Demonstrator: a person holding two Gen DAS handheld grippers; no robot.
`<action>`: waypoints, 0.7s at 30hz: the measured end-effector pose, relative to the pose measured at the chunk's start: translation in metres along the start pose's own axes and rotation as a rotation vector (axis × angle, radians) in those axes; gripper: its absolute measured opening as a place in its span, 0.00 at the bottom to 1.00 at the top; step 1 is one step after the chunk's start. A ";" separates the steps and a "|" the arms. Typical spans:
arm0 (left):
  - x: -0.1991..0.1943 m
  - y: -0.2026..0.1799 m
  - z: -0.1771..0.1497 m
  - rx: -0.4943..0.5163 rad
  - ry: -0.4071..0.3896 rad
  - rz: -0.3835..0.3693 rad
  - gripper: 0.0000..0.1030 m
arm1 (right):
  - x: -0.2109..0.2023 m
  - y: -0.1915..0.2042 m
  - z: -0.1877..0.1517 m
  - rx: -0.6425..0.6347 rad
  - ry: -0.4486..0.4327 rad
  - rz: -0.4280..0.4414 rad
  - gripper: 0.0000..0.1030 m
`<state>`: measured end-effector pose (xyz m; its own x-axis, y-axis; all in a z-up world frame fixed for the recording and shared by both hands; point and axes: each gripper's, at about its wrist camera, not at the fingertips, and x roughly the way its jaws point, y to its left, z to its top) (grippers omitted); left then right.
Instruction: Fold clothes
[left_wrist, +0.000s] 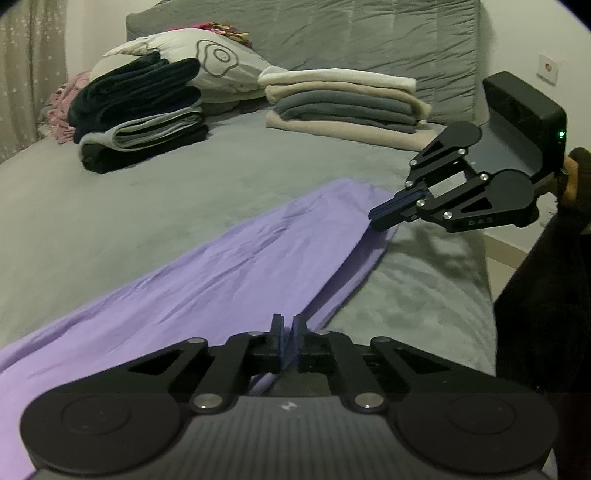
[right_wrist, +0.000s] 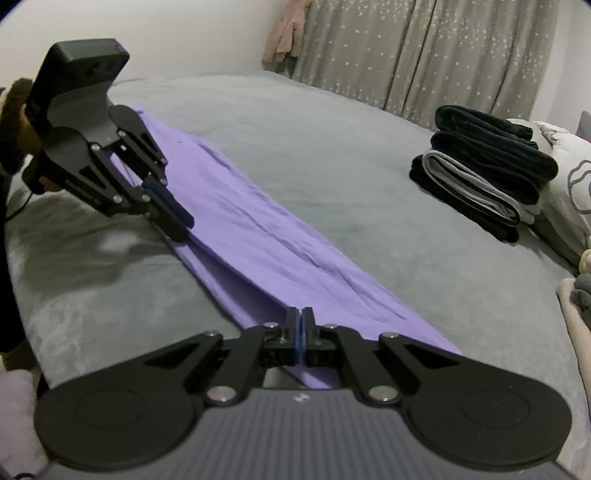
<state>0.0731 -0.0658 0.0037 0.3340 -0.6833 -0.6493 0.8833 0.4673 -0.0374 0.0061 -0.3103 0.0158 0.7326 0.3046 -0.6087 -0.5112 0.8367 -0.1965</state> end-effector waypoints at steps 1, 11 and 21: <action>-0.001 0.000 0.000 -0.001 0.002 -0.014 0.00 | -0.001 0.000 0.000 -0.002 0.002 0.007 0.00; 0.010 -0.007 0.000 0.020 0.041 -0.043 0.14 | 0.008 0.006 -0.008 -0.016 0.113 0.077 0.06; 0.017 -0.017 0.004 0.061 -0.008 -0.014 0.32 | -0.019 -0.047 -0.028 0.087 0.159 -0.145 0.28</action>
<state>0.0655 -0.0875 -0.0040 0.3238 -0.6940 -0.6430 0.9064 0.4225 0.0003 0.0032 -0.3684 0.0148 0.7119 0.1079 -0.6939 -0.3598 0.9047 -0.2284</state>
